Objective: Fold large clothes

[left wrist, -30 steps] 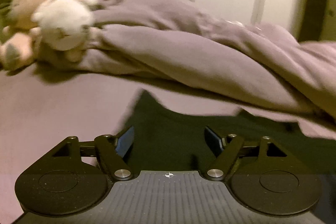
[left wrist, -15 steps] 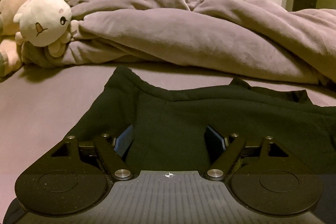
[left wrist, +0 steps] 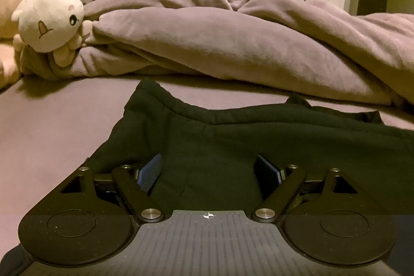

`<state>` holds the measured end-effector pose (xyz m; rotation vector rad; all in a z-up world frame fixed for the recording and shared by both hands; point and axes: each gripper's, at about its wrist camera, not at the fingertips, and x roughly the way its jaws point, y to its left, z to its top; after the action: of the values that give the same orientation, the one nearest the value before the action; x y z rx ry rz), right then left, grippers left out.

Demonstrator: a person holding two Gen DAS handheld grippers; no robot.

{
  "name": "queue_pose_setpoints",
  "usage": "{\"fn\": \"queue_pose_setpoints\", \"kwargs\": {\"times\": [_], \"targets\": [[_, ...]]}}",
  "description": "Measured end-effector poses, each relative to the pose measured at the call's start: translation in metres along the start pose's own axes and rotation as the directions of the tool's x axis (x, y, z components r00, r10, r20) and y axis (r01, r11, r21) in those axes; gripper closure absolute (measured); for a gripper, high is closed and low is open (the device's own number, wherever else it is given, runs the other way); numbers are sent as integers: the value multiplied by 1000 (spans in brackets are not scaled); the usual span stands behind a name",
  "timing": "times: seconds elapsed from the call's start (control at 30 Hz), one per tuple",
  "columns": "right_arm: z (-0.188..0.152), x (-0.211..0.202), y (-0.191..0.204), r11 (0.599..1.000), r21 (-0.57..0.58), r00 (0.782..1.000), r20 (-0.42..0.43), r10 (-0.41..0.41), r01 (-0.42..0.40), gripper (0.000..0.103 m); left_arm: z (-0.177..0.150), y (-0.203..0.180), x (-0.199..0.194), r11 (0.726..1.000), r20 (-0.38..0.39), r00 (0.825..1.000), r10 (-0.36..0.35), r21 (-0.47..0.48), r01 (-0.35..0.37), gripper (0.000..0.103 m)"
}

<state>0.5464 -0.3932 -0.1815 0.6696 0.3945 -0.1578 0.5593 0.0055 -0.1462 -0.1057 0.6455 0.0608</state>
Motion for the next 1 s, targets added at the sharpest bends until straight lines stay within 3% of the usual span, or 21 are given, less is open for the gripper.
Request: {"fn": "queue_pose_setpoints", "kwargs": {"times": [0.07, 0.27, 0.37, 0.47, 0.53, 0.67, 0.77, 0.9, 1.0], "targets": [[-1, -3, -14, 998, 65, 1000, -1, 4, -4, 73, 0, 2, -1, 1000, 0, 1000, -8, -9, 8, 16], [4, -19, 4, 997, 0, 996, -36, -76, 76, 69, 2, 13, -30, 1000, -28, 1000, -9, 26, 10, 18], [4, -55, 4, 1000, -17, 996, -92, -10, 8, 66, -10, 25, -64, 995, -14, 1000, 11, 94, -10, 18], [-8, -105, 5, 993, -112, 992, -126, 10, -24, 65, -29, 45, -99, 992, -9, 999, 39, 120, -38, 17], [-17, -136, 2, 990, -125, 989, -143, 45, -63, 65, -42, 64, -122, 996, -41, 998, 45, 80, -41, 17], [-42, -201, -14, 990, -70, 983, -144, 112, -123, 64, -66, 101, -159, 997, -82, 995, -62, -57, 58, 17], [-59, -228, -17, 990, -106, 985, -152, 76, -93, 64, -72, 112, -170, 985, -106, 983, -153, -101, 142, 17], [-72, -244, -20, 992, -112, 987, -160, 33, -51, 64, -70, 115, -172, 976, -83, 977, -197, -108, 188, 17], [-75, -251, -26, 998, -32, 983, -178, 51, -58, 64, -65, 122, -159, 975, -98, 979, -177, -154, 160, 18]]}}
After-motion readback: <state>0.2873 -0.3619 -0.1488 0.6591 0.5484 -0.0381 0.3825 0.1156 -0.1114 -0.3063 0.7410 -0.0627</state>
